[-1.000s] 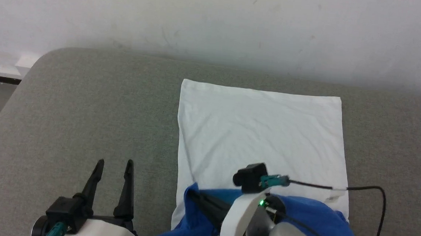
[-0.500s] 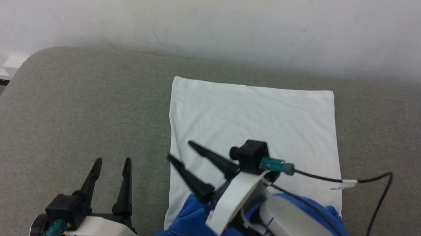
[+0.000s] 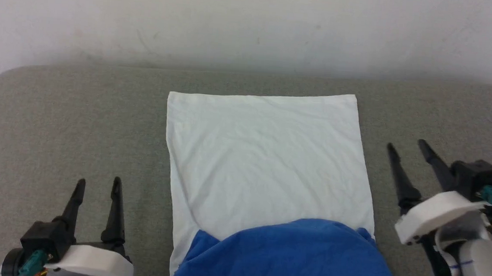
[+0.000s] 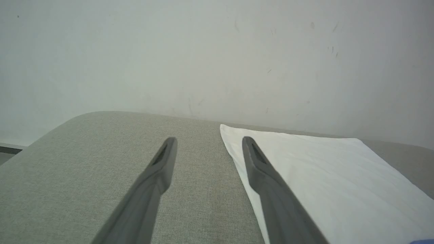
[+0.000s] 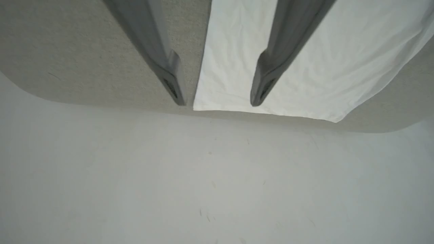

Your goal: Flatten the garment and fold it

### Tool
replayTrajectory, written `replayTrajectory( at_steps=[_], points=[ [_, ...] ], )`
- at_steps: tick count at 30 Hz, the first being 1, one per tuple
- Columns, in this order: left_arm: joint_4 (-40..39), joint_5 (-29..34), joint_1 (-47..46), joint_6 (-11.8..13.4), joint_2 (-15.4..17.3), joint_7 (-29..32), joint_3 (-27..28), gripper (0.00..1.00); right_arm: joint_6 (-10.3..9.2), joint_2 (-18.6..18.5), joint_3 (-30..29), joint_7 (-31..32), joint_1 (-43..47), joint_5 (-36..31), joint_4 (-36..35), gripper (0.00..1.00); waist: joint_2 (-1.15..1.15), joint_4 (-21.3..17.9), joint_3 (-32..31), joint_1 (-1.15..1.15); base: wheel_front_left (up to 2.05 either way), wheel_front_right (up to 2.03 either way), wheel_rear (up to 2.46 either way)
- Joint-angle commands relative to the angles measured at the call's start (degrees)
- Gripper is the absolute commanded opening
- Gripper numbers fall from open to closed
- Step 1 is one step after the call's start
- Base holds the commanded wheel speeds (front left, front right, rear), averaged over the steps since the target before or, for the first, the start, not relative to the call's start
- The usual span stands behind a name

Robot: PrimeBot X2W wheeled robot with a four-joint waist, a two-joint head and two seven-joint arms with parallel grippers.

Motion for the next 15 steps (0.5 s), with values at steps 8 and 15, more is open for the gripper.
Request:
replayTrajectory(
  at_steps=[8,15],
  points=[
    [1.02,-1.35,-13.76,-1.42,6.44,5.53,2.62,1.00,-0.04,2.22,-9.82,9.97,7.94,-4.77,-19.86,1.00,0.00,-6.20,8.27,0.00,0.00,0.00,0.00],
    [10.90,-3.89,-32.99,-7.50,12.54,15.94,0.74,1.00,-0.04,4.17,-11.12,12.22,8.61,-4.73,-26.14,1.00,0.00,-9.44,14.82,0.00,0.00,0.00,0.00]
  ],
)
